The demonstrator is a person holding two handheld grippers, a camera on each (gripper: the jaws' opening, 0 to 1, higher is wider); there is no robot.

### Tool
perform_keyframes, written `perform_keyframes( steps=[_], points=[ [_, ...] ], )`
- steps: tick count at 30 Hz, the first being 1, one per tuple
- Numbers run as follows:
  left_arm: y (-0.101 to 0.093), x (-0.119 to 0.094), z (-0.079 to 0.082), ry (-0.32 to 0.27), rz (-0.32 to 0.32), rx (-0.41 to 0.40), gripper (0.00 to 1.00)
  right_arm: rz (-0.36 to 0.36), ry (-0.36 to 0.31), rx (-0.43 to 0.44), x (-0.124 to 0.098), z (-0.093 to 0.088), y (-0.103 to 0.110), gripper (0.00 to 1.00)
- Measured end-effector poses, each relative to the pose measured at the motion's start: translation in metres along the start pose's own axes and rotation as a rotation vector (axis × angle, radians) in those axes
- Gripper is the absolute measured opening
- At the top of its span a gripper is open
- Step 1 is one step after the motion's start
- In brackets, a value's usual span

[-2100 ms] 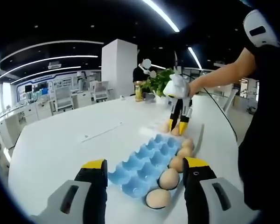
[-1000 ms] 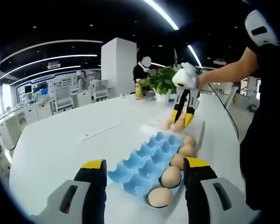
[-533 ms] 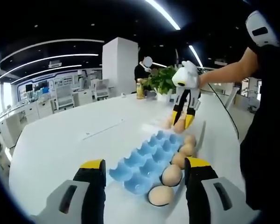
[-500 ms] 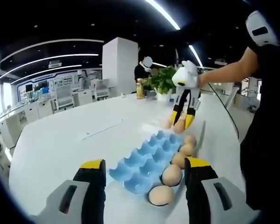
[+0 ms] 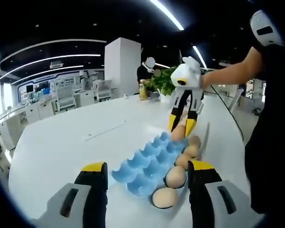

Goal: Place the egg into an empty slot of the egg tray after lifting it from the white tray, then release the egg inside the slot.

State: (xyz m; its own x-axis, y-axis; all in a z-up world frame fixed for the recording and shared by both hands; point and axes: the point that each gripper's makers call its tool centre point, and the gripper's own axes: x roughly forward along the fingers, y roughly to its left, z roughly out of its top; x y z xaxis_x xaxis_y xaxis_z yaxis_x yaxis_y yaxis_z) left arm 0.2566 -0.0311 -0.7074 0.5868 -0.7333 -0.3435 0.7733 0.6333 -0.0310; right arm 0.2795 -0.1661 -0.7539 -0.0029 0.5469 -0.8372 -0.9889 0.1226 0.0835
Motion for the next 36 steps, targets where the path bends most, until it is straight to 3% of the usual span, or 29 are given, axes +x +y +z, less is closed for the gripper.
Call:
perform_keyframes(
  steps=[18, 36],
  points=[
    [0.003, -0.001, -0.004, -0.003, 0.000, -0.006, 0.69, 0.048, -0.058, -0.063, 0.028, 0.052, 0.014, 0.24],
    [0.003, -0.001, -0.008, 0.005, 0.001, -0.012, 0.69, 0.100, -0.093, -0.103, 0.058, 0.089, 0.027, 0.24]
  ],
)
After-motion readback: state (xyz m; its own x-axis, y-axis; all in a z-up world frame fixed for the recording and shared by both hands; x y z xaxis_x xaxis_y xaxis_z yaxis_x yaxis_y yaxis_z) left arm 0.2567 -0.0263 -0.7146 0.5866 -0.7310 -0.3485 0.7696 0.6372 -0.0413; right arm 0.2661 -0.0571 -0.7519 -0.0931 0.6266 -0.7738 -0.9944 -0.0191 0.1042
